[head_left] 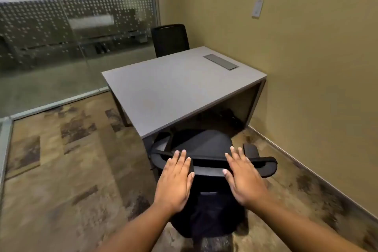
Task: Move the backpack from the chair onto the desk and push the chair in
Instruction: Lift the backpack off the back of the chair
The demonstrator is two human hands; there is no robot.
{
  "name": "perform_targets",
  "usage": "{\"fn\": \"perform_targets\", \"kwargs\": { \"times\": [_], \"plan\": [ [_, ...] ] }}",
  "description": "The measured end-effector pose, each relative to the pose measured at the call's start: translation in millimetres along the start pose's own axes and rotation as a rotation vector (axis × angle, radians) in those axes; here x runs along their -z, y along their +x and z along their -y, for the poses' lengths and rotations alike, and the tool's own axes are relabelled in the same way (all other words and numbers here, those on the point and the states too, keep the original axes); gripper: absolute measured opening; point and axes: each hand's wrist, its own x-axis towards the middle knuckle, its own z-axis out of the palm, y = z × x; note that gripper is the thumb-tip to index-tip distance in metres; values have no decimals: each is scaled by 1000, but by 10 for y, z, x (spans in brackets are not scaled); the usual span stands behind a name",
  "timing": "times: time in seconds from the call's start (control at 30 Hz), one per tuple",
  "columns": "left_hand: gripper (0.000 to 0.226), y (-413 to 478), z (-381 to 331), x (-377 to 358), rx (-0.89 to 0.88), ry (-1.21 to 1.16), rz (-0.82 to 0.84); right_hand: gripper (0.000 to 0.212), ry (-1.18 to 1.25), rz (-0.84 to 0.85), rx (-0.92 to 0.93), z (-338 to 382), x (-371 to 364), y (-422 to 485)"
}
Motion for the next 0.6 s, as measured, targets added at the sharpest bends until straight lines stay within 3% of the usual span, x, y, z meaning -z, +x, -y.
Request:
{"fn": "perform_targets", "kwargs": {
  "times": [0.13,0.6],
  "plan": [
    [60,-48,-16,-86,15,88,5,58,-87,-72,-31,24,-195,-94],
    [58,-59,-30,-172,42,70,-30,54,-143,-72,-25,6,-206,-78]
  ]
}}
